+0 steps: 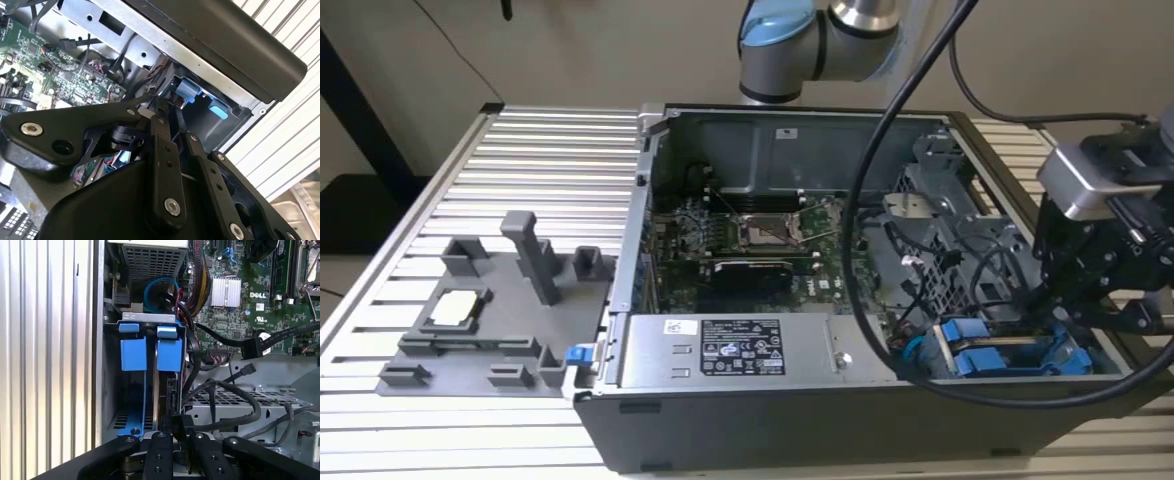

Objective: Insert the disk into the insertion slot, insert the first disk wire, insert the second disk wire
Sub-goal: 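Insert the first disk wire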

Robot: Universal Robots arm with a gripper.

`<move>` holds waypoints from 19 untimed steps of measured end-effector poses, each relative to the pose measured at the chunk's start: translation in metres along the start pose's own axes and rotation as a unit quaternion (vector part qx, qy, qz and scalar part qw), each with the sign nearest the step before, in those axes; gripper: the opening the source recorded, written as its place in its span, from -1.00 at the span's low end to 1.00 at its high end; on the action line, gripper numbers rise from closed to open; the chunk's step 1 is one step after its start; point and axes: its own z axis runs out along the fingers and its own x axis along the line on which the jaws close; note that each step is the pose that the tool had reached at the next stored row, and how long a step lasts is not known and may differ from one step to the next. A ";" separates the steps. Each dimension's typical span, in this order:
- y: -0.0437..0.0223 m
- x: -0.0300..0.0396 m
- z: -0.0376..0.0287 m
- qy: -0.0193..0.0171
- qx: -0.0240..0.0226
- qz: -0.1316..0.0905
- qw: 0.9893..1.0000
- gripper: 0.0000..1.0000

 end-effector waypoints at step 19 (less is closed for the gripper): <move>0.0001 0.0003 0.0034 -0.001 0.001 0.016 1.000 -0.62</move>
